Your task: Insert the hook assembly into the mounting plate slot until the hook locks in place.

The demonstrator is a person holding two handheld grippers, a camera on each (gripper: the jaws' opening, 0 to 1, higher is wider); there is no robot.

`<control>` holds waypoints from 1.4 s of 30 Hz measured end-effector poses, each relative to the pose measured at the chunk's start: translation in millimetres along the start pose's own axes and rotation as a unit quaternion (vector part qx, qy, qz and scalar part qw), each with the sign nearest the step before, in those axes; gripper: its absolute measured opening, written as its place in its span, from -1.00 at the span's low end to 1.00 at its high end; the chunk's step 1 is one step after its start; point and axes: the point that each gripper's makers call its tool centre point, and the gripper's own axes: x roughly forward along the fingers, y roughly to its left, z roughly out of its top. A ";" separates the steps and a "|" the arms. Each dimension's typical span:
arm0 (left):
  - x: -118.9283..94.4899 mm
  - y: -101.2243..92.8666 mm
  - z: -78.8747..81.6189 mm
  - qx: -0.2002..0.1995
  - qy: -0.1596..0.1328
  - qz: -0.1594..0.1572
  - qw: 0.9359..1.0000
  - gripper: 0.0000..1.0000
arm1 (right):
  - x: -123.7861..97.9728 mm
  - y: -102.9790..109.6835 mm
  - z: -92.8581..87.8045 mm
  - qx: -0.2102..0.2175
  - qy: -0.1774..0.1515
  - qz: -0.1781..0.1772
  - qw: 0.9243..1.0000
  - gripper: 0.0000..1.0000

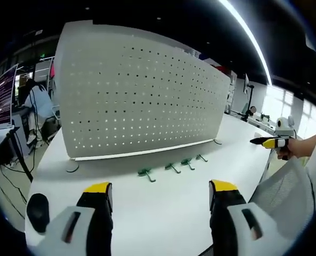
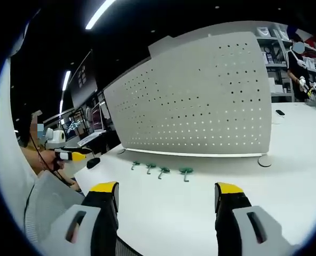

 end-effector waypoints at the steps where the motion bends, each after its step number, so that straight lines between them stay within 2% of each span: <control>1: 0.2 -0.2 0.0 0.000 0.000 0.000 1.000 0.52 | -0.2 -0.1 0.1 0.000 0.000 0.000 1.000 0.42; 31: 16.8 9.2 2.7 0.034 0.025 -0.020 0.999 0.50 | -0.3 -1.0 -0.8 -0.004 0.004 -0.001 1.000 0.46; 42: 34.8 12.3 5.1 0.044 0.054 -0.036 0.997 0.51 | 0.5 1.0 -0.2 0.002 0.003 0.001 1.000 0.46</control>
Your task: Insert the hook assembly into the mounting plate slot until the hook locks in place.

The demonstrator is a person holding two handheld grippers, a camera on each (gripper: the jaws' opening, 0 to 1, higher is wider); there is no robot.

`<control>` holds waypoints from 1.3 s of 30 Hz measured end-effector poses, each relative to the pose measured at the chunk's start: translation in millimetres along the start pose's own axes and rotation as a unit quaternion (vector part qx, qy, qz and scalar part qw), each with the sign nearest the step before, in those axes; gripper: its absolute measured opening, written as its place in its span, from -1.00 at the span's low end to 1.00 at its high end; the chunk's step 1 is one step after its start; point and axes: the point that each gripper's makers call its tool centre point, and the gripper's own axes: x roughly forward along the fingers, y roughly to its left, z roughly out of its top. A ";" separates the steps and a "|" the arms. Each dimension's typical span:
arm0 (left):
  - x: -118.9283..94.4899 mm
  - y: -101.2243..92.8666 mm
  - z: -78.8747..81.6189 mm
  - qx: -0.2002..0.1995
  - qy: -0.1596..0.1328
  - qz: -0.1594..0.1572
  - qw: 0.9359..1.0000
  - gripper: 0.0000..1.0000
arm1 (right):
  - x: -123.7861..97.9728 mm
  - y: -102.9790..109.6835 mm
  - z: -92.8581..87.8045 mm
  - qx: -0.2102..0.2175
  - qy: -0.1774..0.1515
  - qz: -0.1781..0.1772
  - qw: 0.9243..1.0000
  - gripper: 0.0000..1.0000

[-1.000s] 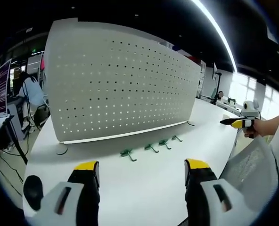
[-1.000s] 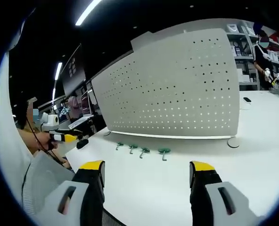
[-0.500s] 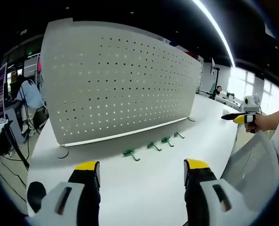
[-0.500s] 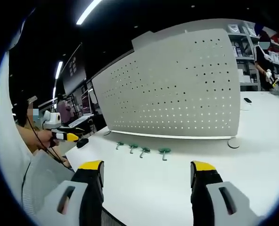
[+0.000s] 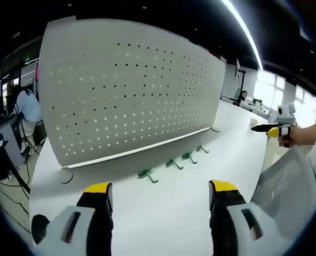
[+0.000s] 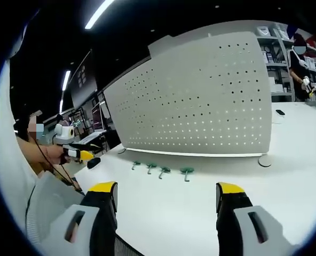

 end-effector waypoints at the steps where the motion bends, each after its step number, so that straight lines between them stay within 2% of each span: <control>1: 0.9 -0.2 0.8 0.002 0.001 -0.002 1.000 0.51 | 0.1 0.1 0.1 0.000 0.000 0.000 1.000 0.46; 6: 5.7 -0.5 3.6 0.016 0.007 -0.012 1.000 0.51 | 0.3 1.3 0.7 -0.001 -0.001 0.000 1.000 0.46; 11: 13.4 1.8 0.6 0.025 0.025 -0.026 0.999 0.51 | -2.0 2.2 -1.0 0.001 0.000 -0.002 1.000 0.46; 20: 30.7 5.0 -7.0 0.066 0.060 -0.047 0.995 0.52 | -7.2 2.1 -5.0 0.001 0.004 -0.006 1.000 0.46; 27: 43.5 2.8 -11.4 0.099 0.086 -0.067 0.989 0.52 | -9.8 1.5 -4.2 -0.002 0.004 -0.009 1.000 0.46; 33: 54.4 2.8 -16.8 0.139 0.113 -0.081 0.981 0.51 | -11.0 2.2 -5.8 -0.001 0.006 -0.010 1.000 0.46; 39: 66.5 1.9 -21.4 0.175 0.140 -0.100 0.969 0.51 | -12.1 2.1 -6.0 -0.001 0.005 -0.010 1.000 0.46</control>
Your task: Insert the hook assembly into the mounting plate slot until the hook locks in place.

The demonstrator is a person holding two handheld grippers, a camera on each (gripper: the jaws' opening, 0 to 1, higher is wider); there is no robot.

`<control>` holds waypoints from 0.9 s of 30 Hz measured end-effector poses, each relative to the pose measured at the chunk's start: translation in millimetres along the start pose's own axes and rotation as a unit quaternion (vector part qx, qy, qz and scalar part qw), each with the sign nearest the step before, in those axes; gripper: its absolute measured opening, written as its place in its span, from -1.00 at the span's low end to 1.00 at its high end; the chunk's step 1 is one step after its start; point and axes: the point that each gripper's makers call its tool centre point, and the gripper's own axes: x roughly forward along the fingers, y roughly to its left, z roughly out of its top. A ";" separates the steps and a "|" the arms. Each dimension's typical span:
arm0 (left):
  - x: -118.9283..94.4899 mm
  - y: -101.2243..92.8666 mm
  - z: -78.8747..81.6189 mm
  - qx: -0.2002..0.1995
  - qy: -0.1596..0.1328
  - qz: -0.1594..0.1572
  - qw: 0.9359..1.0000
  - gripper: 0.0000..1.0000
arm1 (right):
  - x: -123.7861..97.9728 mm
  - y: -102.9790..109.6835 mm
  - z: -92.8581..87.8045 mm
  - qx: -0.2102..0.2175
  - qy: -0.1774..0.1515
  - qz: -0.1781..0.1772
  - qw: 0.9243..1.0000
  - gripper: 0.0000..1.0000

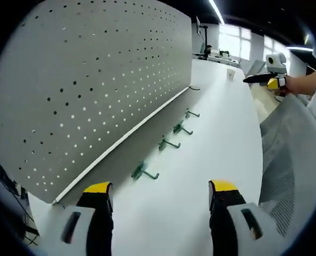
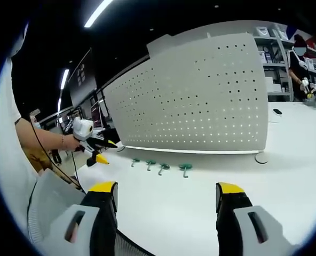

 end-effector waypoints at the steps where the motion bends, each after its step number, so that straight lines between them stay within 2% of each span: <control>1: 2.4 0.0 -0.8 0.007 0.006 -0.005 1.000 0.51 | -0.3 -0.1 -0.1 0.000 0.000 0.000 1.000 0.46; 4: 7.4 2.3 -5.5 0.035 0.023 -0.012 0.999 0.51 | -1.0 -0.9 -0.4 0.001 -0.001 -0.002 1.000 0.46; 7: 10.5 2.1 -5.2 0.038 0.023 -0.021 0.999 0.51 | -2.7 -2.5 0.6 0.003 -0.003 -0.003 1.000 0.46; 11: 14.4 0.8 -8.1 0.065 0.034 -0.036 0.997 0.50 | -5.8 -5.6 0.7 0.005 -0.006 -0.006 1.000 0.46; 15: 19.7 3.1 -12.4 0.073 0.043 -0.044 0.995 0.48 | -5.9 -5.4 -0.5 0.006 -0.004 -0.008 1.000 0.45; 18: 26.0 4.3 -21.5 0.089 0.066 -0.056 0.992 0.49 | -2.6 0.4 -3.5 0.000 0.004 -0.001 1.000 0.45; 27: 42.0 11.7 -22.9 0.105 0.091 -0.074 0.988 0.49 | 1.0 4.6 -4.9 -0.006 0.011 0.007 1.000 0.45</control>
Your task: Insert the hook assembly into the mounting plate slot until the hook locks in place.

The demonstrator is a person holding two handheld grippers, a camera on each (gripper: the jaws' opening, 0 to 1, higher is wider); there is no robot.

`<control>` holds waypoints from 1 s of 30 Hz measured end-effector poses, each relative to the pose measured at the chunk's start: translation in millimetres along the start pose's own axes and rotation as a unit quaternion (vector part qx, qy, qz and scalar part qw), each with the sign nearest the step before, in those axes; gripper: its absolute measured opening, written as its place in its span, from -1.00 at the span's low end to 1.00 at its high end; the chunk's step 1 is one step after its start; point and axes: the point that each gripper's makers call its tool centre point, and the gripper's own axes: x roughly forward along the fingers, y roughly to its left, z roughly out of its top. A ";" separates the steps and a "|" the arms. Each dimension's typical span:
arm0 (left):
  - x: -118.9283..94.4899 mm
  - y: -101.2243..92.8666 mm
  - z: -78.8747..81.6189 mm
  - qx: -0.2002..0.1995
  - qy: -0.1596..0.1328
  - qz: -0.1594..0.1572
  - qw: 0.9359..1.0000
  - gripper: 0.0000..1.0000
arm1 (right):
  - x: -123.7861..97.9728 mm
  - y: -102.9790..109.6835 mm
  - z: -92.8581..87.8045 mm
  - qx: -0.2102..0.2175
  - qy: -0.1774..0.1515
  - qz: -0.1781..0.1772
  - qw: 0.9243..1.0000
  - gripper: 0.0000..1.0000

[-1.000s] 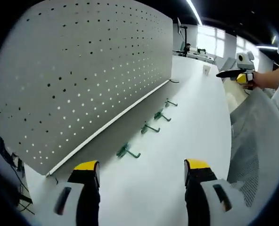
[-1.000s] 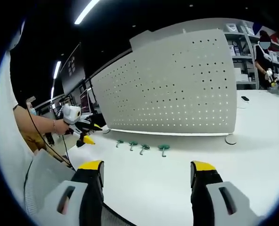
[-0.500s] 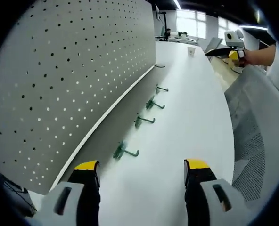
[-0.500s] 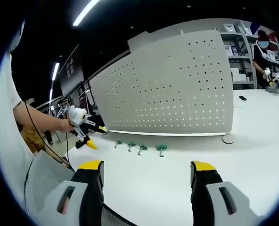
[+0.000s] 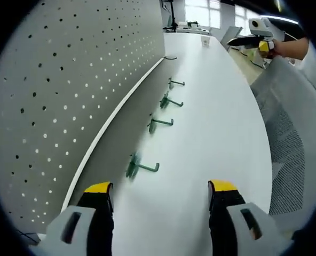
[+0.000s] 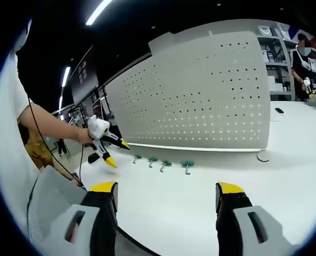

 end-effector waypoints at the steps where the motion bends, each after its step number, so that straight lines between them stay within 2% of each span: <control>1: 2.2 1.1 -0.2 -0.001 0.003 -0.004 1.000 0.49 | 0.1 -0.2 0.0 0.000 0.000 0.000 1.000 0.45; 7: 8.1 8.2 0.4 -0.001 0.008 -0.012 1.000 0.49 | -0.6 -3.2 -1.5 0.001 0.003 -0.003 1.000 0.45; 9: 11.1 11.3 -2.7 -0.004 0.019 -0.017 1.000 0.49 | -1.0 -3.5 -1.5 0.002 0.002 -0.004 1.000 0.45; 14: 14.5 13.2 0.8 0.021 0.025 -0.029 0.999 0.48 | -1.6 -4.0 -2.5 0.004 0.002 -0.005 1.000 0.45; 23: 19.7 23.7 -1.0 0.041 0.050 -0.039 0.997 0.44 | -2.7 -4.1 -4.5 -0.001 0.008 -0.005 1.000 0.45; 30: 26.4 21.6 0.5 0.067 0.067 -0.055 0.994 0.44 | -4.1 -2.9 -6.2 -0.001 0.011 -0.006 1.000 0.44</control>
